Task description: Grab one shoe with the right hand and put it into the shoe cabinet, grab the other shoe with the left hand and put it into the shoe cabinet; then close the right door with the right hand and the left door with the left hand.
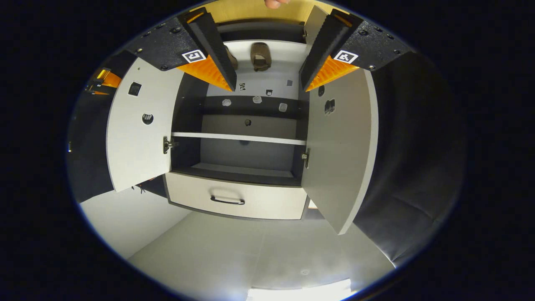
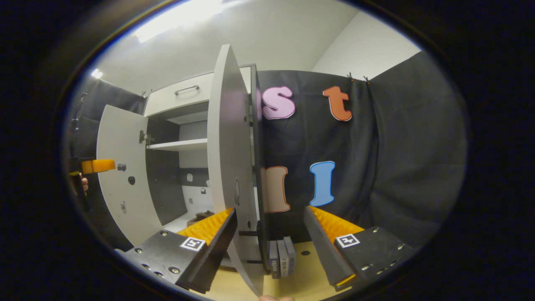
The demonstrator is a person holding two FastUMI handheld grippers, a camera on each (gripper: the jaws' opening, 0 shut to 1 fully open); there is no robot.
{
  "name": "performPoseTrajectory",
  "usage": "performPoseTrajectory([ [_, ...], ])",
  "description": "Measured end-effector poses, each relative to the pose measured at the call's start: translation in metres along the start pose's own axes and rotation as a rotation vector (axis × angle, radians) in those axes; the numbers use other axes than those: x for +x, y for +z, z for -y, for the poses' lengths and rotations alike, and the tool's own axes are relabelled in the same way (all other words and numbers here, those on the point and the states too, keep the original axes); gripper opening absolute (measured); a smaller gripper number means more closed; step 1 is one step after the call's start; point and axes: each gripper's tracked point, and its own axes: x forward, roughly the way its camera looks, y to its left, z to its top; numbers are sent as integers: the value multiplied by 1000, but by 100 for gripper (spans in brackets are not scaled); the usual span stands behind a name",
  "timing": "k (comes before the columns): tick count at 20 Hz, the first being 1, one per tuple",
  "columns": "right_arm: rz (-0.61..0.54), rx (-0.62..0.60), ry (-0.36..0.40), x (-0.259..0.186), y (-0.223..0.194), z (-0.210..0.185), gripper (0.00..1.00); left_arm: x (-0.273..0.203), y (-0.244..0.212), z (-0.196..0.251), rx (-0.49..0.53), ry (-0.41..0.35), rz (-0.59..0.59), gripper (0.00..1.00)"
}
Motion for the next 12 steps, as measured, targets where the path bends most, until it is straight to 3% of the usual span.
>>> performPoseTrajectory([
  [1, -1, -11, 6, 1, 1, -3, 93, -1, 2, -1, -3, 6, 4, 90],
  [2, 1, -28, 13, 1, 1, -8, 98, -2, 6, -2, -7, 8, 9, 91],
  [3, 2, -42, 21, 1, 2, -12, 93, -3, 7, -2, -10, 9, 11, 91],
  [6, -2, -49, 60, 3, 1, -32, 98, -6, 12, -5, -13, 9, 13, 95],
  [12, -12, -50, 157, 14, -4, -75, 98, -8, 14, -16, -1, 24, 18, 91],
])
